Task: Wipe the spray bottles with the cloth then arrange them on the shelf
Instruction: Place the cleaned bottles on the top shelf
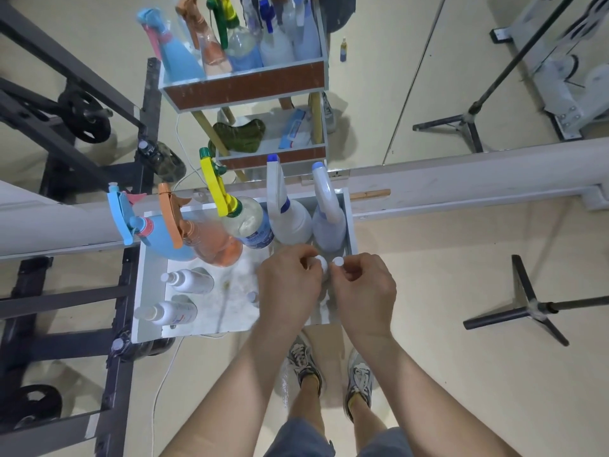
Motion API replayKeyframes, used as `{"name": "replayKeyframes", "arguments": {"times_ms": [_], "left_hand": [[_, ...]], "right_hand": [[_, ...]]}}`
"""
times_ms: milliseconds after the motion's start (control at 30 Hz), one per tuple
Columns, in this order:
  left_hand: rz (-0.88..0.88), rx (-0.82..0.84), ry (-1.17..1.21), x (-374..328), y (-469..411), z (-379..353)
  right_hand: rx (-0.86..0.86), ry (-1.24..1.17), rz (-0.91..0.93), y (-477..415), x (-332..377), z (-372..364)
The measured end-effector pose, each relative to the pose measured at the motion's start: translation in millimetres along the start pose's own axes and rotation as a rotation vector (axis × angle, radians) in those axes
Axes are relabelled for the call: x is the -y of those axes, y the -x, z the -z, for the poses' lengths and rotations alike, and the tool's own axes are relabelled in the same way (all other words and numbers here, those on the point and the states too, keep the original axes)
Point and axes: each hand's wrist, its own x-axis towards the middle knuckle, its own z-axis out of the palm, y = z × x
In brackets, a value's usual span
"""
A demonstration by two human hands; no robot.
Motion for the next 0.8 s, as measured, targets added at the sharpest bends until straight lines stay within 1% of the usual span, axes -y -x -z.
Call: {"name": "replayKeyframes", "arguments": {"times_ms": [133, 333, 433, 533, 633, 733, 800], "left_hand": [[0.062, -0.026, 0.011, 0.3, 3.1, -2.0], [0.015, 0.001, -0.060, -0.6, 2.6, 2.7], [-0.008, 0.040, -0.037, -1.8, 1.7, 5.6], [-0.074, 0.090, -0.010, -0.1, 4.1, 7.5], [-0.180, 0.126, -0.031, 8.8, 2.5, 6.6], [-0.333, 0.108, -0.065, 18.0, 2.8, 3.6], [-0.377, 0.082, -0.087, 22.4, 5.6, 0.7]], "right_hand": [[-0.018, 0.005, 0.053, -0.3, -0.4, -0.8], [0.009, 0.044, 0.034, -5.9, -4.2, 3.3], [0.007, 0.038, -0.001, -5.8, -4.2, 5.2], [0.009, 0.001, -0.001, -3.5, -4.2, 5.6], [0.056, -0.015, 0.023, -2.5, -2.4, 6.2], [0.129, 0.024, 0.051, -7.1, 0.6, 11.0], [0.165, 0.050, 0.035, -11.2, 3.1, 14.1]]}}
